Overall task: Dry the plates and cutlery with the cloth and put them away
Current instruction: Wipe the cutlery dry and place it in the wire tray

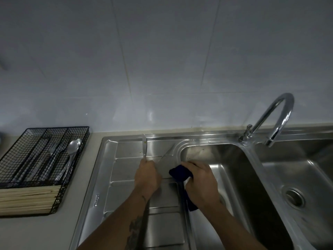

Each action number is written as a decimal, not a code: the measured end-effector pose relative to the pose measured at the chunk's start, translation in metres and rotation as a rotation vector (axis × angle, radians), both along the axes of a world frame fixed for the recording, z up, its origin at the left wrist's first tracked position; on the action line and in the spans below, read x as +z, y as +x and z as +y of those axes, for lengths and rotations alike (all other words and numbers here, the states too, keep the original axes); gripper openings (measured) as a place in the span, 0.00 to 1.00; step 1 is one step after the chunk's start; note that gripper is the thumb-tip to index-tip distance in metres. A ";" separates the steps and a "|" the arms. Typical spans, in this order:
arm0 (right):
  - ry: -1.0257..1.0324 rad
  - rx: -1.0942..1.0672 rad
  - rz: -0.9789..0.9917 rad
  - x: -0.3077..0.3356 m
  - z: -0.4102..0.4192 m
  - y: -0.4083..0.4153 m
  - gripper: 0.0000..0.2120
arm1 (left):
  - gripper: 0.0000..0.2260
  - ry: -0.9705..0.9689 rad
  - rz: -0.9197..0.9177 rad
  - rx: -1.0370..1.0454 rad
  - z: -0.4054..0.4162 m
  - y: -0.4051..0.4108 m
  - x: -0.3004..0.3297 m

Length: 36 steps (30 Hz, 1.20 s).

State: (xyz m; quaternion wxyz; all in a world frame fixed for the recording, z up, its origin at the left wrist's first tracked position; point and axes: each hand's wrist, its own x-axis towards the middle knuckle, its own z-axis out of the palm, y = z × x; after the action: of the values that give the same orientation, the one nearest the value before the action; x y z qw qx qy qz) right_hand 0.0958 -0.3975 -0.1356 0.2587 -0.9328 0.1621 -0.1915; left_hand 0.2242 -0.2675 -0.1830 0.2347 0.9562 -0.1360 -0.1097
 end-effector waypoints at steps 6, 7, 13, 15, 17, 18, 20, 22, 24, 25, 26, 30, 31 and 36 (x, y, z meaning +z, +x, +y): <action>-0.040 -0.066 -0.057 0.010 0.022 0.005 0.26 | 0.12 -0.188 -0.058 -0.144 0.042 -0.014 0.009; -0.063 -0.065 -0.080 0.013 0.027 0.006 0.26 | 0.15 -0.222 -0.089 -0.183 0.050 -0.015 0.011; -0.248 -0.012 -0.148 0.029 0.065 0.008 0.27 | 0.11 -0.384 -0.201 -0.399 0.091 -0.018 0.037; -0.358 0.028 -0.073 0.025 0.080 0.003 0.30 | 0.08 -0.424 -0.227 -0.424 0.106 -0.018 0.047; -0.376 -0.005 -0.022 0.022 0.092 0.000 0.32 | 0.07 -0.402 -0.228 -0.461 0.125 -0.017 0.053; -0.356 -0.040 -0.009 0.024 0.098 0.001 0.33 | 0.07 -0.390 -0.234 -0.479 0.135 -0.015 0.055; -0.340 -0.090 0.006 0.029 0.115 0.005 0.32 | 0.07 -0.383 -0.249 -0.497 0.156 -0.012 0.056; -0.385 -0.045 -0.009 0.035 0.139 0.010 0.31 | 0.06 -0.387 -0.274 -0.504 0.175 -0.008 0.059; -0.438 0.033 -0.028 0.039 0.164 0.014 0.32 | 0.03 -0.407 -0.292 -0.510 0.191 -0.002 0.063; -0.449 0.040 -0.032 0.039 0.173 0.016 0.33 | 0.04 -0.418 -0.295 -0.515 0.198 0.001 0.065; -0.442 0.024 -0.030 0.037 0.180 0.017 0.34 | 0.06 -0.421 -0.300 -0.522 0.205 0.004 0.068; -0.351 -0.108 0.033 0.027 0.193 0.017 0.34 | 0.08 -0.375 -0.386 -0.564 0.233 0.009 0.073; -0.338 -0.127 0.035 0.028 0.197 0.017 0.33 | 0.08 -0.373 -0.415 -0.569 0.238 0.008 0.074; -0.346 -0.039 -0.051 0.036 0.235 0.024 0.34 | 0.13 -0.391 -0.535 -0.552 0.252 0.011 0.076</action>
State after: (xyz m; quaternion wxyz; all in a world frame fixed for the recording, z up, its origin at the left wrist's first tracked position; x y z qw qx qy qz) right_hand 0.1195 -0.1624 -0.0999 0.0943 -0.9549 0.1382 -0.2452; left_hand 0.2350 -0.0157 -0.1068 0.3297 0.8163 -0.4612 0.1110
